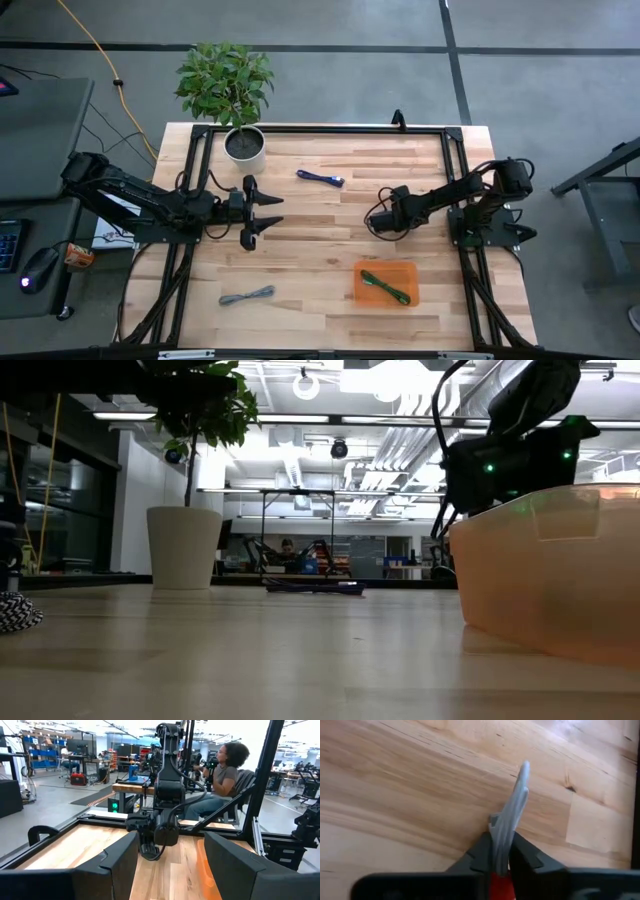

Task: Pick and place USB-C Cables
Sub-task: Put the white charger cable into the orange bin, then put the violet charger cable into the orange bin

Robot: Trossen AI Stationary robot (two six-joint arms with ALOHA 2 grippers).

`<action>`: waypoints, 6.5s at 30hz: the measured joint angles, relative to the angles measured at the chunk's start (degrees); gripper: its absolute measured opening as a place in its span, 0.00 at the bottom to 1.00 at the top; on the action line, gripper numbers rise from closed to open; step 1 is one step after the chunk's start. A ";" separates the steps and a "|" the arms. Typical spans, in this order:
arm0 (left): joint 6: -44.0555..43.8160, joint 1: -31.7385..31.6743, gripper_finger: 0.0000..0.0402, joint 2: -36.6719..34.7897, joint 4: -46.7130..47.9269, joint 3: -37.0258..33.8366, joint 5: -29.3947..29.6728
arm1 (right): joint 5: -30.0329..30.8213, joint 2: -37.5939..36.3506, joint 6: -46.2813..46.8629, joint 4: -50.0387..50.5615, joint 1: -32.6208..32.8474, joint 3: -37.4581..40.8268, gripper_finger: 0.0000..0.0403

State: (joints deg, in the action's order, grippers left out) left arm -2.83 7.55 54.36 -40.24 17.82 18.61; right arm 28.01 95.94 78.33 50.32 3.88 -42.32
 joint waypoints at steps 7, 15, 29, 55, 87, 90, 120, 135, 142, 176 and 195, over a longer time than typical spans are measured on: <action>0.02 0.00 0.52 0.01 0.02 0.00 0.00 | 3.34 -5.06 -1.36 4.02 1.51 0.28 0.06; 0.02 0.00 0.52 0.01 0.04 0.00 0.00 | 19.18 -17.47 -5.83 -0.70 12.53 0.24 0.03; 0.02 -0.01 0.52 0.01 0.08 0.00 0.00 | 15.52 -22.07 -61.45 -55.54 23.43 3.61 0.03; 0.41 0.00 0.52 -0.01 1.42 0.00 -0.03 | -14.34 -22.97 -83.33 -92.62 11.13 15.01 0.03; -3.16 0.11 0.52 -0.01 -0.49 0.00 1.98 | -14.32 -22.91 -76.59 -72.18 14.83 3.35 0.04; -3.56 0.11 0.52 -0.01 -0.42 0.00 1.97 | -8.95 -21.44 -71.64 -53.17 19.18 -5.99 0.04; -7.94 0.11 0.52 0.63 0.12 0.00 2.62 | -8.02 5.11 -27.10 -8.96 36.04 -22.43 0.04; -6.48 0.07 0.52 0.82 0.12 0.00 3.30 | -15.91 7.24 -25.91 -9.05 35.36 -22.43 0.10; -5.09 0.09 0.52 0.80 0.12 0.00 4.96 | -16.50 7.24 -26.77 -9.02 35.39 -22.43 0.19; -4.94 0.07 0.52 0.78 -0.33 0.00 5.01 | -6.90 -4.58 -27.10 1.59 39.70 -22.43 0.51; -5.97 0.09 0.52 0.78 -0.36 0.00 4.98 | 8.77 -30.41 -55.34 -57.10 29.27 12.47 0.48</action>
State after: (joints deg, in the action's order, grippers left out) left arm -8.80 7.64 55.13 -40.60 17.82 23.59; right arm 36.78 65.53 22.99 -6.78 33.15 -29.85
